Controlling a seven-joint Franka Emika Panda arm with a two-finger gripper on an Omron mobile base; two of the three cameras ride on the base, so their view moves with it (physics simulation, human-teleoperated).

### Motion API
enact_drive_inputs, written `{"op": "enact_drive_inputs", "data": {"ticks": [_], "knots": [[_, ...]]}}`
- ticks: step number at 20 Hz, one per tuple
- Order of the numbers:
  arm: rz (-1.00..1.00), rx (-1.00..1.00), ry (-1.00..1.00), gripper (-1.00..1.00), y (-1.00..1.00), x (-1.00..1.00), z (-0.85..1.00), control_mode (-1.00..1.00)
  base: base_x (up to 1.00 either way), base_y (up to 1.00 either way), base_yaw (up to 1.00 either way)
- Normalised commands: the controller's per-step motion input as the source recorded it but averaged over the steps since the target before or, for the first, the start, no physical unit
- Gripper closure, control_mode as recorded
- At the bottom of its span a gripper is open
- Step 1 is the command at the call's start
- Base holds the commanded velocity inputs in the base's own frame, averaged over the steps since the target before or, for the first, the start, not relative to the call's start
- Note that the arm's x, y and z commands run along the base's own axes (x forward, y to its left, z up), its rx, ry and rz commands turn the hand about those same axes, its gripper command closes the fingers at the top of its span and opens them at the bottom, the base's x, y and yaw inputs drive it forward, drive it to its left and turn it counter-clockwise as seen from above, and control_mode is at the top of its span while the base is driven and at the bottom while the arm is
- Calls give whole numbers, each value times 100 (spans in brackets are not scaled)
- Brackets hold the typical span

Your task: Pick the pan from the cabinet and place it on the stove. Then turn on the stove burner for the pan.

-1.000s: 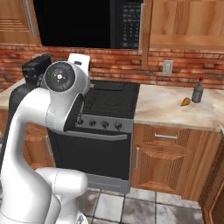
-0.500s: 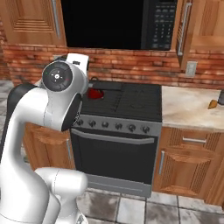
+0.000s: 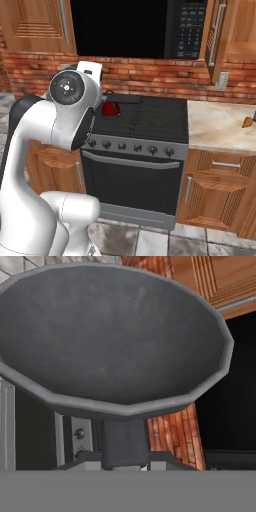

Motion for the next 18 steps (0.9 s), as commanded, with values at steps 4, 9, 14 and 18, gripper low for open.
{"op": "enact_drive_inputs", "data": {"ticks": [4,9,14,18], "knots": [[0,0,0,100,0,0,0,100,38,17,0],[0,0,0,100,0,0,0,100,44,23,0],[0,0,0,100,0,0,0,100,51,13,0],[0,0,0,100,0,0,0,100,49,15,0]]}}
